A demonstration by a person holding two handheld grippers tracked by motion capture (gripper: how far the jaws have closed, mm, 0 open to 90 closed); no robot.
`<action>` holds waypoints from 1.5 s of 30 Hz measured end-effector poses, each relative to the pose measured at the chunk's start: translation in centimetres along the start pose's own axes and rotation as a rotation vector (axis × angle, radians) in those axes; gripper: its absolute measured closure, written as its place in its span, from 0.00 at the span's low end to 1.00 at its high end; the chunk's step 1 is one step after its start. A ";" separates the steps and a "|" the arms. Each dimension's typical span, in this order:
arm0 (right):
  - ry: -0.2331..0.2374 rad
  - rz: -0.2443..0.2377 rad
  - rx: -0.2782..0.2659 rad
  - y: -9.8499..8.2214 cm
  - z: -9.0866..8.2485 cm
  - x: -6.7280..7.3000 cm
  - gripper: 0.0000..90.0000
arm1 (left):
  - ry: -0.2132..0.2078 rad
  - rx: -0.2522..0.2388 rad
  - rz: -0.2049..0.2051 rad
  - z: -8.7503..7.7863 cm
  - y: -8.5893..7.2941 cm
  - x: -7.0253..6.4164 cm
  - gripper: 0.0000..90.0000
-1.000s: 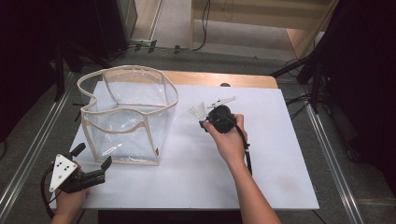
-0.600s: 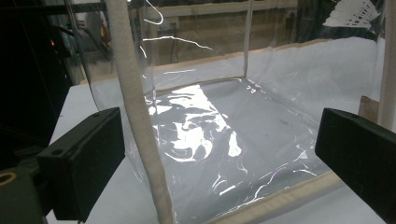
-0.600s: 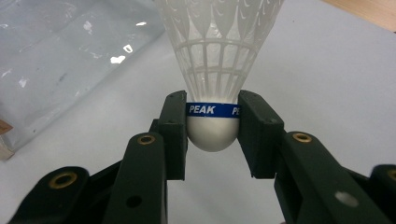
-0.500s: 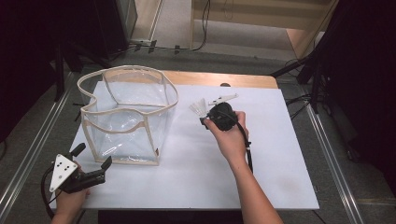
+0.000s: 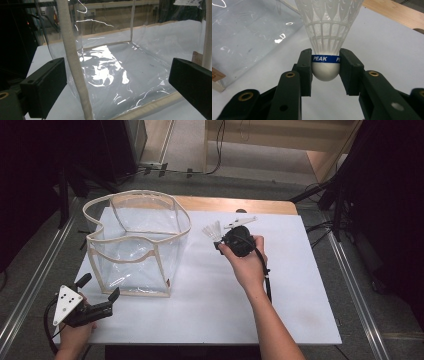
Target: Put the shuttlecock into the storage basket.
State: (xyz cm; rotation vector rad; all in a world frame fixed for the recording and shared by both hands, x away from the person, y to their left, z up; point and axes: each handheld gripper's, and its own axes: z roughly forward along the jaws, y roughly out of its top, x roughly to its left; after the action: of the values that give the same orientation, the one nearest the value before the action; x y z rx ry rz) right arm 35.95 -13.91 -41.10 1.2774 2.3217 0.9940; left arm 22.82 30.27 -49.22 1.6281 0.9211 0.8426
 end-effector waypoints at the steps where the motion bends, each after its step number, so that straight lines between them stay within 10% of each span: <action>1: -0.001 -0.004 -0.004 0.0 0.0 0.0 0.69 | 0.000 0.000 0.000 0.0 0.0 0.0 0.03; 45: -0.021 0.001 -0.100 2.3 -2.6 -0.2 0.69 | 0.001 0.001 0.001 0.0 0.0 0.0 0.03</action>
State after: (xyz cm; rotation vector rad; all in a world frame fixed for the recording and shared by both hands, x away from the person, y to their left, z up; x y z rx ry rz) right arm 36.05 -14.35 -37.68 1.2437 2.2261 1.0780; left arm 22.81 30.23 -49.22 1.6290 0.9215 0.8433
